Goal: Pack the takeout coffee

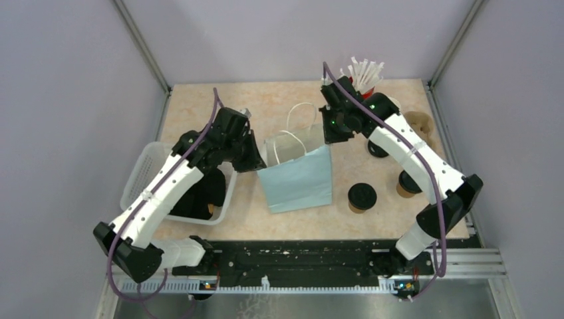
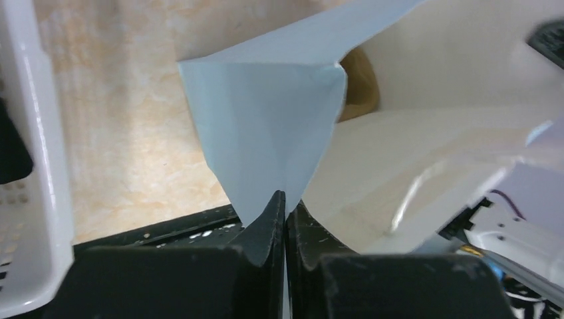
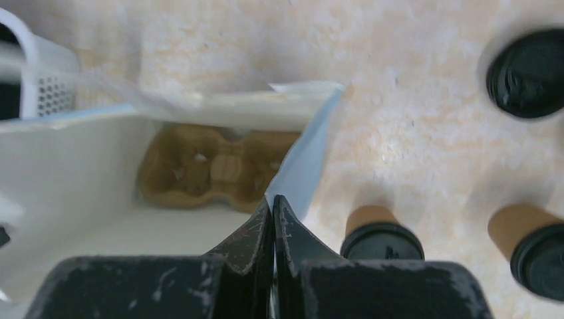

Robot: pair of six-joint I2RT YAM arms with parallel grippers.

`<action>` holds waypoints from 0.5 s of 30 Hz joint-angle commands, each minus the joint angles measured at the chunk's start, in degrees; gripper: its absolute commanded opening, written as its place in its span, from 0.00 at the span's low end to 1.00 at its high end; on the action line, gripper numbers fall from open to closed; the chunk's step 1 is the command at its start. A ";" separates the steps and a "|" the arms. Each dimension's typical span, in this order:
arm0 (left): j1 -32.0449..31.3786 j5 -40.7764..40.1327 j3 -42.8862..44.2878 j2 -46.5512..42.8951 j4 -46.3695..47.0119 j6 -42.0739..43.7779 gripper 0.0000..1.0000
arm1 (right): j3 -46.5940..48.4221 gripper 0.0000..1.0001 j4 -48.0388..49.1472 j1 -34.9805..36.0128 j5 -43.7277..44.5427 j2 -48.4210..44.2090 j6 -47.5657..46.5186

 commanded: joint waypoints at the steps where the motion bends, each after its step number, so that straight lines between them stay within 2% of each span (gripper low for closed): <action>1: -0.24 6.57 -0.54 -6.45 9.61 -0.36 0.12 | 8.12 0.00 7.56 -0.42 -6.30 2.17 -12.53; 3: -0.22 7.91 -1.36 -7.11 9.96 -0.82 0.15 | 12.37 0.00 5.58 -0.50 -6.24 5.67 -14.40; 5: -0.20 4.13 -0.88 -6.42 6.35 -0.94 0.17 | 19.14 0.00 -0.76 -0.50 -5.18 9.87 -12.20; 7: -0.23 0.70 -0.33 -5.49 4.26 -0.48 0.29 | 22.93 0.00 -7.80 -0.30 -5.17 11.70 -7.60; 11: -0.16 -4.59 3.02 -2.93 2.13 2.19 0.37 | 15.25 0.00 -5.96 0.15 -5.93 4.54 1.14; 12: -0.16 -6.50 4.12 -2.01 1.44 2.91 0.42 | 11.65 0.05 -4.23 0.20 -6.78 2.32 2.87; 14: -0.02 -8.54 5.95 -0.38 0.60 4.51 0.47 | 8.32 0.29 -2.07 0.19 -9.29 -0.65 4.83; 15: 0.01 -9.34 6.89 0.42 -0.05 5.13 0.49 | 8.09 0.36 -2.46 0.22 -9.34 -1.31 5.22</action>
